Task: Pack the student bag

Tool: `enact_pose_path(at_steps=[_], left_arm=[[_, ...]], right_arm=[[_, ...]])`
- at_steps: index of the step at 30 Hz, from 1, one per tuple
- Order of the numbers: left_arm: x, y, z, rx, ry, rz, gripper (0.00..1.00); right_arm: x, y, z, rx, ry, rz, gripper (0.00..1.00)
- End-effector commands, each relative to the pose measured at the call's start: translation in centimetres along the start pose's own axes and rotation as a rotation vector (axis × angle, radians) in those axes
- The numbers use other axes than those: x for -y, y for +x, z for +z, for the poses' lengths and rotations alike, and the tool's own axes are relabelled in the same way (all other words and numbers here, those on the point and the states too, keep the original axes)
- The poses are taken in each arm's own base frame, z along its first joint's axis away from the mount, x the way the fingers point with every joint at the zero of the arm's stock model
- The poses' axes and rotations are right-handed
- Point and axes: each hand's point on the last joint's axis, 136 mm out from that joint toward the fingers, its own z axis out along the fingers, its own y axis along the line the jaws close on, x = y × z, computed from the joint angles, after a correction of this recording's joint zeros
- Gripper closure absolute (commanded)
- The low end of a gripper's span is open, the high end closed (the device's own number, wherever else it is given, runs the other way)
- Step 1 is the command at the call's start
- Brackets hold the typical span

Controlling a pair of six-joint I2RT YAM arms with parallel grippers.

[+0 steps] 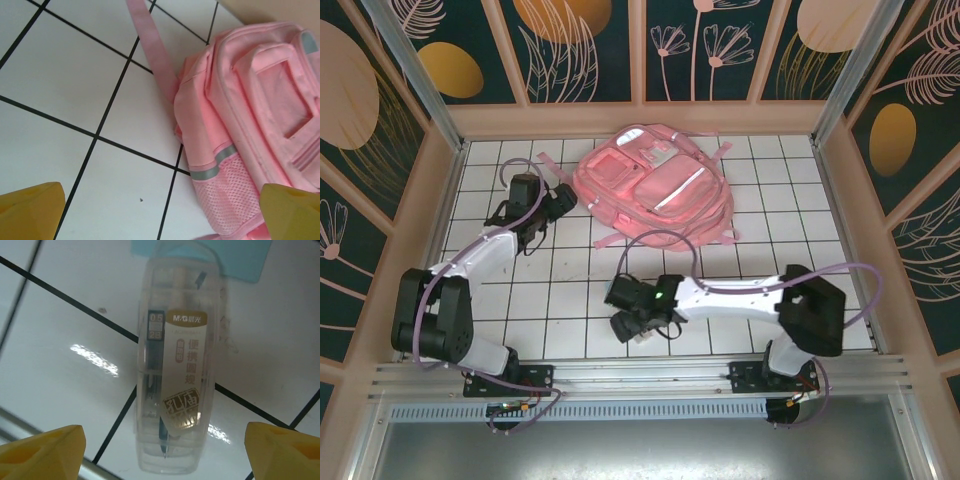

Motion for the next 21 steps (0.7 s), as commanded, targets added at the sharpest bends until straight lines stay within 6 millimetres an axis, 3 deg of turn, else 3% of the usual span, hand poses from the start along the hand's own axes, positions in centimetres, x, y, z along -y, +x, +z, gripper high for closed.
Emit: enact_pose_path(at_steps=[1,6,10,14,16,21], left_arm=[[0.3,-0.6,-0.9,0.030,0.025,0.004,0.01],[0.4,-0.7,-1.5,0.032,0.026,0.018,0.01],[0.6,-0.9,-2.0,0.038,0.031,0.023,0.01],[0.7,-1.2,-2.6,0.053,0.035,0.025,0.01],[0.8,-1.4,-2.9,0.059,0.038,0.024,0.01],[1.5,-1.4,-3.3,0.057,0.071,0.029,0.01]], right_arm=[[1.2,-0.3,0.5,0.012,0.157,-0.030,0.17],[0.1,-0.3,2.1,0.004,0.152,-0.054,0.22],[0.3,0.0,3.1,-0.007,0.148,-0.049,0.27],[0.8,0.1,3.6,-0.020,0.140,-0.029,0.43],[0.9,-0.2,3.4,-0.013,0.134,-0.021,0.50],[0.9,-2.6,1.0,0.052,0.065,0.024,0.52]])
